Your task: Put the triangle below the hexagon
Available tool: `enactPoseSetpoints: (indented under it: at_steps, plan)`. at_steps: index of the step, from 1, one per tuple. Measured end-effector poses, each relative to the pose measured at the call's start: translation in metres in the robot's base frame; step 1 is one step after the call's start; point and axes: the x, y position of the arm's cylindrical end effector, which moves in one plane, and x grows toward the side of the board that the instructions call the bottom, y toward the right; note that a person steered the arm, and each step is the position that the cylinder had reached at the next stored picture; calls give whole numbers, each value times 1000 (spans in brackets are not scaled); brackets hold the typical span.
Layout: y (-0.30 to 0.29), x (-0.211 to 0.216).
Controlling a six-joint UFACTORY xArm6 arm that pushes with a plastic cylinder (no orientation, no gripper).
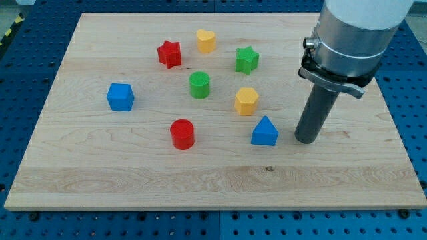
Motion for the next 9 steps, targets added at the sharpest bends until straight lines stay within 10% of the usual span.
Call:
enactPoseSetpoints:
  at_steps: [9]
  plan:
    - [-82, 21]
